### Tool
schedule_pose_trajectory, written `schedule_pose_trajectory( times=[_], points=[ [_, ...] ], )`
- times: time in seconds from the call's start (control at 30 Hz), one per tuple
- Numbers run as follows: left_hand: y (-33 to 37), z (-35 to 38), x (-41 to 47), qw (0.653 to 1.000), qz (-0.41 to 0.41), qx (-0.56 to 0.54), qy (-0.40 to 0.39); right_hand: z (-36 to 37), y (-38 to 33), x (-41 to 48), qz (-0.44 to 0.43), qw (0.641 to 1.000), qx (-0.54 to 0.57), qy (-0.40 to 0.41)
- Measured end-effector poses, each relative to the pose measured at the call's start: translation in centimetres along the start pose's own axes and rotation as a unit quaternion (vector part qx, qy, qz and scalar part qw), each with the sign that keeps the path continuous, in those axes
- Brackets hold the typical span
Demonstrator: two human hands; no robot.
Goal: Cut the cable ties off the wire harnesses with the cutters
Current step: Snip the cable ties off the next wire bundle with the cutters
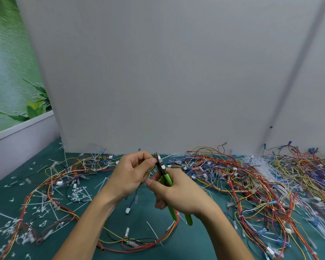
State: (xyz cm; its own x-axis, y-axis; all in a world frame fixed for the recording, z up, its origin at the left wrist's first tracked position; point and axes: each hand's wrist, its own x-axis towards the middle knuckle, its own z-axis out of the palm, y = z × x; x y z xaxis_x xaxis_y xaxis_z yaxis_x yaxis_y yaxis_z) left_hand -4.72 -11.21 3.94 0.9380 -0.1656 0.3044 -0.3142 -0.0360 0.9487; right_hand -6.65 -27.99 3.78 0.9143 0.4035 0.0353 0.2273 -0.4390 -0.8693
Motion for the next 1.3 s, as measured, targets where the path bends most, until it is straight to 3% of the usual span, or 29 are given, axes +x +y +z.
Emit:
schedule_pose_trajectory(
  times=[1.3],
  points=[
    [-0.43, -0.3, 0.21, 1.0, -0.002, -0.001, 0.001, 0.53, 0.28, 0.24, -0.001, 0.998, -0.031, 0.05]
  ],
)
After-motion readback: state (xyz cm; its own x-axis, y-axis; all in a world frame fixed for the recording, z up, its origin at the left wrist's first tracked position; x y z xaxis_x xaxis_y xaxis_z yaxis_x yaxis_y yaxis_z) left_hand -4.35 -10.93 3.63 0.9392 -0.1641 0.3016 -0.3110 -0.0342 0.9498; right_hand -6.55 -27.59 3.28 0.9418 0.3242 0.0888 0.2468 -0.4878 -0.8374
